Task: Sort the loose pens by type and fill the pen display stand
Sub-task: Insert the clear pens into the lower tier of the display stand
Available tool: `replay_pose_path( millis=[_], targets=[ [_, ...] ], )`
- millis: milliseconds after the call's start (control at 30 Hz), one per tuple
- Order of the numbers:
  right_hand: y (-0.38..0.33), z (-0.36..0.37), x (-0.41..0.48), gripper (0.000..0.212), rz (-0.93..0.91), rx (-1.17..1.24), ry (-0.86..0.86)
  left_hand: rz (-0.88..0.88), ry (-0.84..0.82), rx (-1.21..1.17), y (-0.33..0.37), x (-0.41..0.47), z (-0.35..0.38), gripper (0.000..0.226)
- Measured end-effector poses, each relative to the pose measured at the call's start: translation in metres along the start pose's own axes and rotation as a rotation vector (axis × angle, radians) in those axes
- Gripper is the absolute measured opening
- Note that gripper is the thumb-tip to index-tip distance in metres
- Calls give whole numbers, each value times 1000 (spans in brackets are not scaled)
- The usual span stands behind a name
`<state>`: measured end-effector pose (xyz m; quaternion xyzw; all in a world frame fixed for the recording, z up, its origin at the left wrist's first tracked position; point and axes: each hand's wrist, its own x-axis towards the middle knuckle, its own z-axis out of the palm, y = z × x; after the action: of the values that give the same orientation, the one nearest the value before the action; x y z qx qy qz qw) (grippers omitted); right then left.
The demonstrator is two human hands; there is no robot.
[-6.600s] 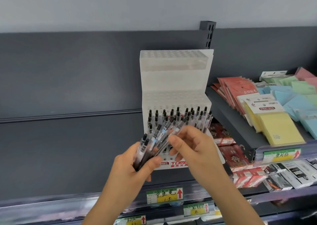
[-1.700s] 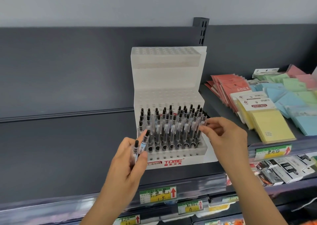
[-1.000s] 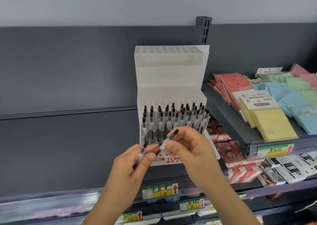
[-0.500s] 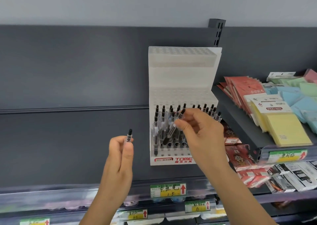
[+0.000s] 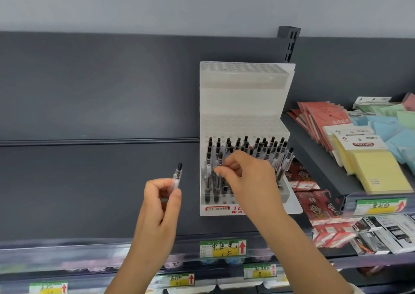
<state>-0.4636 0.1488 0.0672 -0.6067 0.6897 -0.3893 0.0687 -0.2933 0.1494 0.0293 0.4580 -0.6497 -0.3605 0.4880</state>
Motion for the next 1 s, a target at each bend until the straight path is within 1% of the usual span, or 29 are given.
replay_pose_path(
  millis=[100, 200, 233, 300, 367, 433, 533, 567, 667, 800, 900, 1000],
  targets=[
    [3, -1, -4, 17, 23, 20, 10, 17, -5, 1, 2, 0, 3, 9],
    [4, -6, -15, 16, 30, 114, 99, 47, -25, -4, 3, 1, 7, 11],
    [2, -8, -20, 16, 37, 183, 86, 58, -33, -5, 3, 1, 9, 12],
    [-2, -8, -30, 16, 49, 314, -15, 89, -61, 2, 4, 0, 14, 12],
    [-5, -4, -39, 14, 42, 368, -92, 131, -102, 25, 5, -2, 22, 17],
    [-4, 0, -44, 8, 44, 392, -93, 165, -115, 59, 5, -3, 27, 26],
    [2, -4, -45, 6, 60, 434, -82, 228, -121, 134, 3, 0, 27, 11],
    [4, -9, -43, 5, 67, 453, -62, 244, -113, 179, 1, 2, 25, 10],
    [10, -31, -35, 7, 87, 469, 68, 234, -60, 309, -10, 9, 21, 18],
    [13, -51, -20, 6, 65, 433, 274, 188, -55, 413, -23, 18, 19, 15],
    [10, -48, -13, 6, 55, 412, 300, 217, -86, 475, -29, 24, 21, 14],
    [6, -40, -9, 7, 40, 367, 257, 275, -99, 520, -32, 26, 22, 11]
  ],
)
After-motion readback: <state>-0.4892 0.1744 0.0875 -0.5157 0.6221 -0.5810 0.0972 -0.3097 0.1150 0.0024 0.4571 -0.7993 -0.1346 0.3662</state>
